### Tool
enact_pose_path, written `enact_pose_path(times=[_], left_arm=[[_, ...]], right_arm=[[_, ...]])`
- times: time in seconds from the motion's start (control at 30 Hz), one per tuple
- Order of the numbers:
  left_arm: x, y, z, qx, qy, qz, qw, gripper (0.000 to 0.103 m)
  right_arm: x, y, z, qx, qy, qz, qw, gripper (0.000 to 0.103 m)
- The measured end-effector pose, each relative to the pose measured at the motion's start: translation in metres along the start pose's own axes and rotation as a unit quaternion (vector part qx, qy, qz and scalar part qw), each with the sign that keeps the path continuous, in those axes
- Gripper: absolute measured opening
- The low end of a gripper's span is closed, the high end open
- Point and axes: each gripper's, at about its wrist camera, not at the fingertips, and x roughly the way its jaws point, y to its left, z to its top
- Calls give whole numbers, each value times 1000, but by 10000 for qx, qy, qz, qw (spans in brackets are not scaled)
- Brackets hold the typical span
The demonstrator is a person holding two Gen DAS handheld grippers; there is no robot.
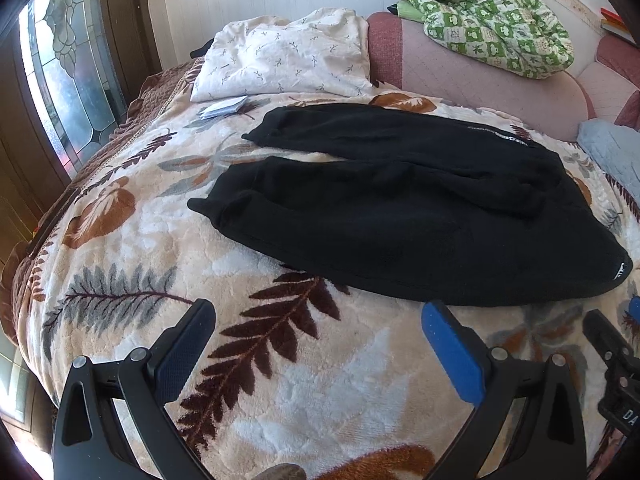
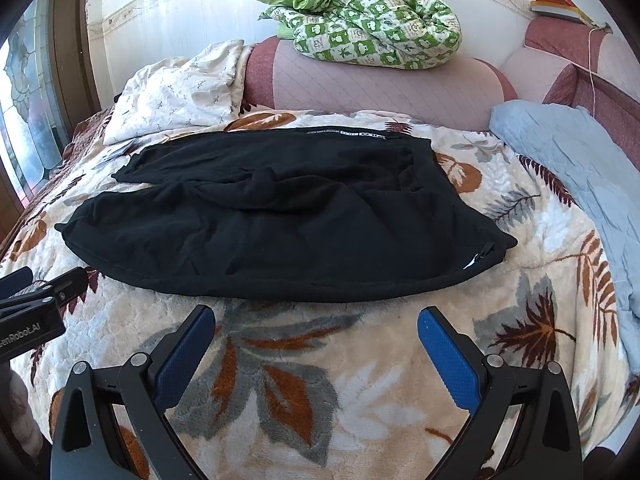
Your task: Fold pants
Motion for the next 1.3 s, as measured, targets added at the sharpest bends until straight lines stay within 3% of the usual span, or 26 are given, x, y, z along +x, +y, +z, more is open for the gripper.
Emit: enact_pose_path(times=[0.23, 0.53, 1.3], left_arm=[[31, 11, -14, -192, 478, -52, 9987, 103], [34, 11, -17, -100, 407, 94, 9991, 103], [33, 10, -23, -37, 335, 60, 9994, 103]], right_arm=[[3, -2, 0, 17, 61, -19, 10000, 103], [8, -4, -1, 41, 126, 2, 9999, 103], [6, -8, -3, 132, 160, 0, 9998, 103]])
